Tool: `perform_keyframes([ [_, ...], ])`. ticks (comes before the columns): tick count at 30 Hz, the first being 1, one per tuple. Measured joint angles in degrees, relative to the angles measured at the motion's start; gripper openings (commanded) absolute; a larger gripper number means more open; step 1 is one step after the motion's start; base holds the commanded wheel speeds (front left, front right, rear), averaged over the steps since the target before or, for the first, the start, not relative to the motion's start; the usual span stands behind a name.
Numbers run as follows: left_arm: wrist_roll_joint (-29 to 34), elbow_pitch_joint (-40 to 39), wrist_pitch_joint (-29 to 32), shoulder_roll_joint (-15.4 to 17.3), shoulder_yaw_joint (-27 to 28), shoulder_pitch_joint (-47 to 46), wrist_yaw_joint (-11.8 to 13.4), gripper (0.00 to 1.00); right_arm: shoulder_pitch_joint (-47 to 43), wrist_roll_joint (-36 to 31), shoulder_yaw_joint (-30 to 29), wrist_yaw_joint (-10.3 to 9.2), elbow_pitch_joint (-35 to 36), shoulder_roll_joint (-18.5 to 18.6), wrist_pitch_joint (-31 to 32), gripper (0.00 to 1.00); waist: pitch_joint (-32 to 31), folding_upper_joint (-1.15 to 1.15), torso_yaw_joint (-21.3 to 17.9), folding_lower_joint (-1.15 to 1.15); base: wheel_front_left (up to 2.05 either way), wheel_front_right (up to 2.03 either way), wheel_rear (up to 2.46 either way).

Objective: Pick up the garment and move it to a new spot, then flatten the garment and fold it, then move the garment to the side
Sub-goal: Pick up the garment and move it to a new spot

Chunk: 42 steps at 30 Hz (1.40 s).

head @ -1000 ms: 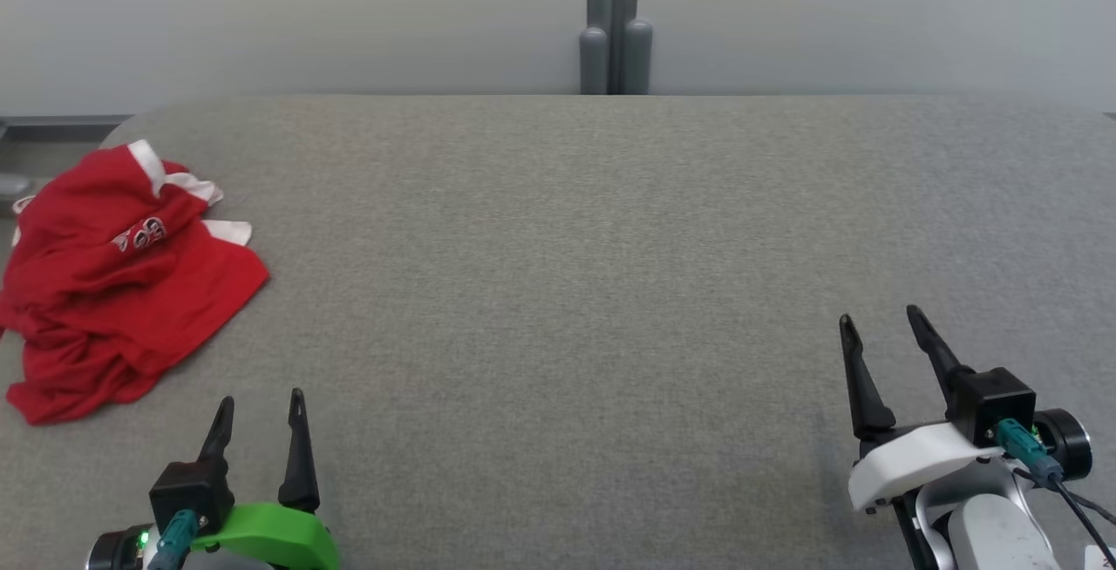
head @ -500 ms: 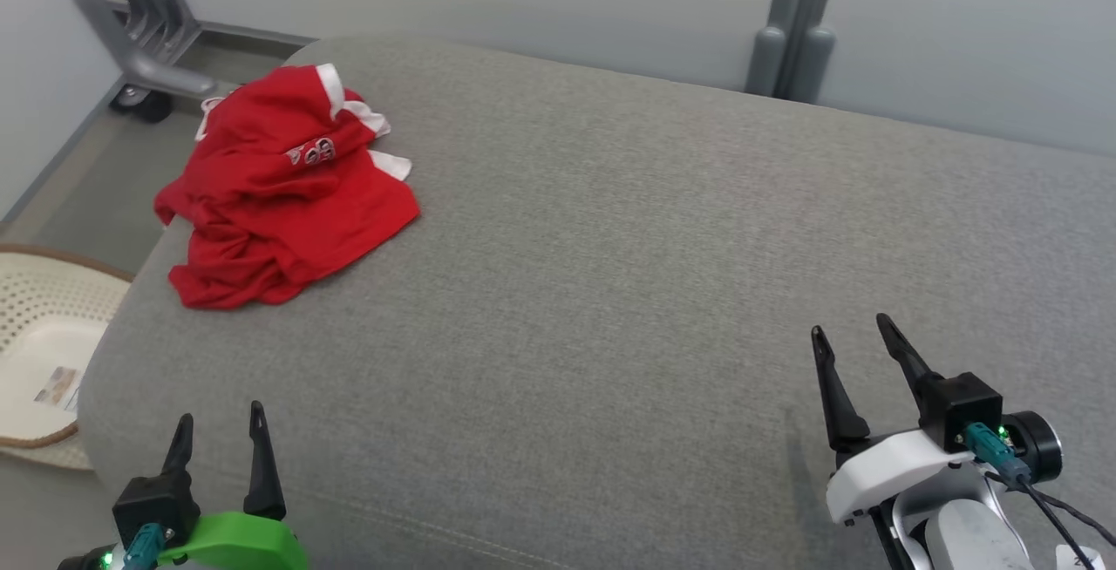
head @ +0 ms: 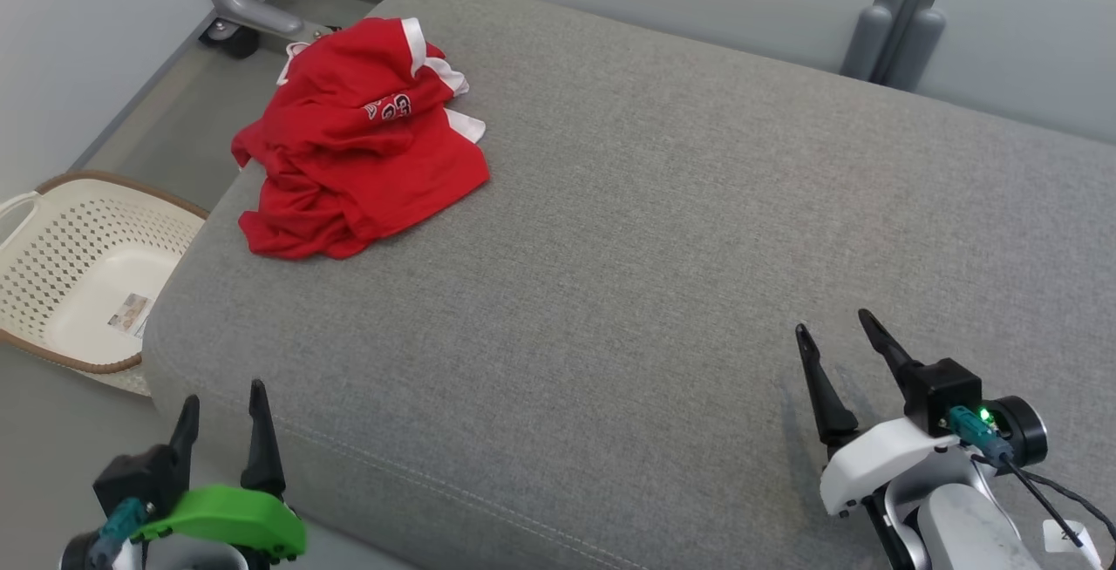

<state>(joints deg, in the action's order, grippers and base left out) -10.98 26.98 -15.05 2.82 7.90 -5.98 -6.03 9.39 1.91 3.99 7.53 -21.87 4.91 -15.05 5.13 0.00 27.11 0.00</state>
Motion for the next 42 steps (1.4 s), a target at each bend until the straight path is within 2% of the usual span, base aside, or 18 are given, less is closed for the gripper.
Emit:
perform_keyframes([
  [4, -0.5, 2.4, 0.0, 1.0, 1.2, -4.8, -1.0, 1.00, 1.2, 0.5, -1.2, -0.01, -1.5, 1.0, 0.0, 1.00, 1.8, 0.00, -1.2, 0.00, 0.00, 0.00, 0.00],
  [10, -2.0, 5.6, 0.0, 6.5, 0.4, -15.6, -1.3, 1.00, 2.7, 0.1, -1.1, 0.00, -0.6, 3.3, 0.0, 1.00, 5.2, 0.00, -3.7, 0.00, 0.00, 0.00, 0.00],
  [18, -9.0, 15.0, 0.2, 16.9, -12.5, -30.2, -1.4, 1.00, 5.6, 0.0, -0.7, 0.00, 0.6, 5.2, 0.0, 1.00, 9.5, 0.00, -8.5, 0.00, 0.00, 0.00, 0.00],
  [24, -14.3, 22.3, 3.7, 23.9, -22.7, -38.2, -1.5, 1.00, 6.8, 0.0, -1.5, 0.00, 2.9, 6.3, 0.0, 1.00, 13.2, 0.00, -13.5, 0.01, 0.00, 0.00, 0.00],
  [28, -16.3, 25.2, 4.3, 26.1, -26.3, -41.1, -1.5, 1.00, 7.5, 0.0, -2.2, 0.00, 4.0, 6.6, 0.0, 1.00, 15.8, 0.00, -15.8, 0.00, 0.00, 0.00, 0.00],
  [33, -16.6, 29.4, 3.8, 27.7, -27.1, -43.5, -1.4, 1.00, 7.6, 0.0, -2.8, 0.00, 4.5, 6.6, 0.0, 1.00, 18.2, 0.00, -17.9, 0.00, 0.00, 0.00, 0.00],
  [42, -15.1, 37.8, 2.8, 27.3, -27.9, -46.4, 3.2, 1.00, 7.8, 0.6, -3.7, 0.00, 4.3, 6.1, 0.0, 1.00, 21.3, 0.00, -21.4, 0.01, 0.00, 0.00, 0.00],
])
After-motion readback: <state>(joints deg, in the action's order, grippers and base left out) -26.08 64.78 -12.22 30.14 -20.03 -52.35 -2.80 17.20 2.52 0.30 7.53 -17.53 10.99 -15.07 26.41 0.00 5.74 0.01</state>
